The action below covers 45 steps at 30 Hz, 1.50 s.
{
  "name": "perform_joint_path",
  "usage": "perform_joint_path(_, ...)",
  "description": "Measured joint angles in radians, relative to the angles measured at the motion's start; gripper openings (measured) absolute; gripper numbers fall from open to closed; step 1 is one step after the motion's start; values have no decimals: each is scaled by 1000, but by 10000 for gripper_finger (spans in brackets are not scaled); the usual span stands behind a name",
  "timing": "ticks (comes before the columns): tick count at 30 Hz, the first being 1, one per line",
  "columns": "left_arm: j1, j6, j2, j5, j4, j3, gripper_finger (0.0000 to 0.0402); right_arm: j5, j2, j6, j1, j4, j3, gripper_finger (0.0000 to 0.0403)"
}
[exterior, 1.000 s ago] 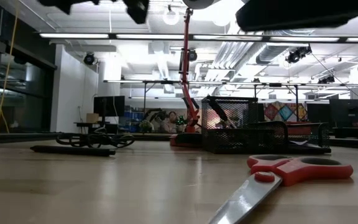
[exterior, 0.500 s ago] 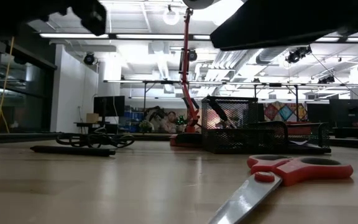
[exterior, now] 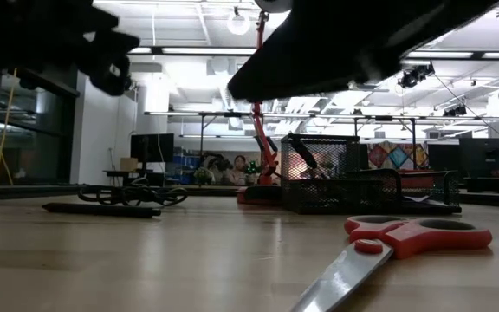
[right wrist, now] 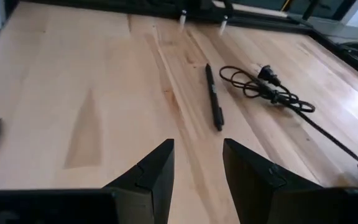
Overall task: Pick and place office supplies into organizer
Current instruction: Put the black pen into the desk organizer
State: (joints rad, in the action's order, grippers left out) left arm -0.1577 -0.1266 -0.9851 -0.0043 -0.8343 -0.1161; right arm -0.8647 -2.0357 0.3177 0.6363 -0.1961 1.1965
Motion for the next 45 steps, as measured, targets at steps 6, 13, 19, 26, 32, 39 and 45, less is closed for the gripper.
perform_joint_path(6,-12,-35,1,68,-6,16,147,97,0,-55,-96,-34,0,129)
perform_joint_path(13,-26,-12,3,51,-3,15,147,246,-33,-102,-198,-84,0,129)
perform_joint_path(19,-26,-16,2,75,-1,15,147,343,-80,-117,-268,-130,0,129)
perform_joint_path(26,-26,-16,2,71,-1,15,147,425,-131,-133,-318,-284,-1,129)
perform_joint_path(32,-26,-16,2,71,-1,15,147,455,-163,-99,-344,-308,-1,129)
perform_joint_path(39,-26,-17,2,71,-6,15,147,508,-199,-90,-356,-383,7,129)
perform_joint_path(45,-26,-17,2,71,-8,14,147,502,-222,-101,-356,-314,77,129)
